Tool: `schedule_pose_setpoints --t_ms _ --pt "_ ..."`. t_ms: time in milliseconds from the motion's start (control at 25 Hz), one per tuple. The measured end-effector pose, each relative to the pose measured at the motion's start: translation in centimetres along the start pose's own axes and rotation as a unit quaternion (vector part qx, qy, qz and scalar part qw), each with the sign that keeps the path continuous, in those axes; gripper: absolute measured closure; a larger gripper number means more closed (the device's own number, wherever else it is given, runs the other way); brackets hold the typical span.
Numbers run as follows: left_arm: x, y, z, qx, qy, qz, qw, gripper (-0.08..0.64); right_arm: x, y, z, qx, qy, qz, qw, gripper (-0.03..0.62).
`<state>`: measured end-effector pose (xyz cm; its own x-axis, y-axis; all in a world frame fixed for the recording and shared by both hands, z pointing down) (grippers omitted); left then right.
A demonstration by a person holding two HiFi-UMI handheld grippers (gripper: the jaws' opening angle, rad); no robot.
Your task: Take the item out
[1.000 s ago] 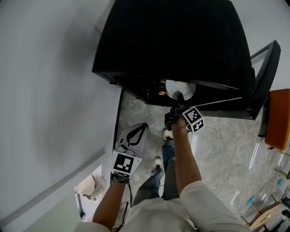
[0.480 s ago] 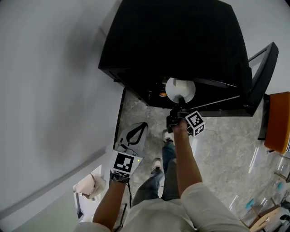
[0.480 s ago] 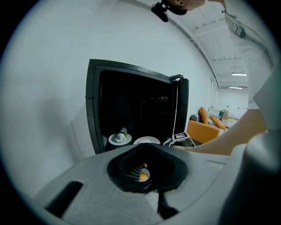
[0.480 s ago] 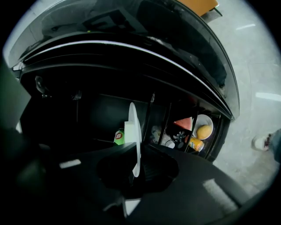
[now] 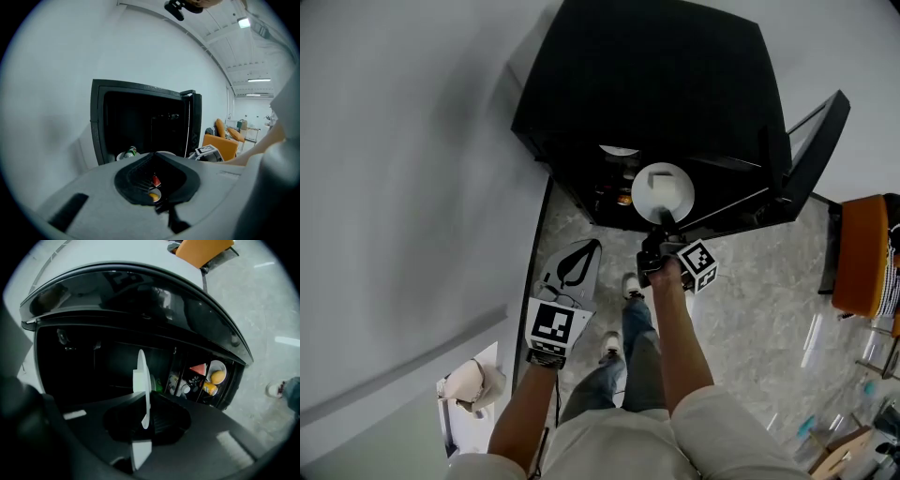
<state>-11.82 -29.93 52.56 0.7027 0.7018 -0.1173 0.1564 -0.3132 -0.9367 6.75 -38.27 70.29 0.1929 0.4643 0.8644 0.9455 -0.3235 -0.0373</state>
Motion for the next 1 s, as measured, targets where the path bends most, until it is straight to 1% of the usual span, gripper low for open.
schedule_pose_setpoints --t_ms 160,400,600,720,840,1000 --pt "1.0 1.8 0.7 0.016 0.005 -0.002 0.9999 0.555 -0.7 -0.6 3.3 -0.011 0.004 -0.008 1.0 0.565" --pt "3.3 4.6 2.5 0.038 0.003 -0.018 0.9991 0.555 -2.1 -1.5 9.3 -0.032 0.0 -0.018 0.999 0.565" --pt "5.6 6.1 4.5 0.047 0.001 -0.021 0.9987 0.555 -4.1 -1.8 14.7 -0.024 0.015 -0.01 1.0 0.565" --pt "7.5 7.3 6.0 0.058 -0.006 -0.023 0.998 0.555 -5.2 -2.5 18.1 -0.029 0.023 -0.002 0.999 0.565" --pt "9.7 8.1 7.3 0.068 -0.019 -0.031 0.997 0.555 -6.0 -3.4 21.8 -0.034 0.032 -0.004 0.999 0.565" --pt "13.3 8.2 9.4 0.069 -0.039 -0.04 0.9961 0.555 -5.6 -4.4 26.8 -0.035 0.03 0.007 0.999 0.565"
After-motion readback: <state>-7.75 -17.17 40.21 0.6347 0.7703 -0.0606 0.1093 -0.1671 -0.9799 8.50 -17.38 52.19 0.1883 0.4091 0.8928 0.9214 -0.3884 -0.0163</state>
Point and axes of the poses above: the fingertips, and each gripper's own axes: z backward along the fingers, x to its right, y out of its top, the point moved 5 cm from there along z, backward along the fingers, and after that the axes turned 14 degrees about -y, right-handed, at the moved point
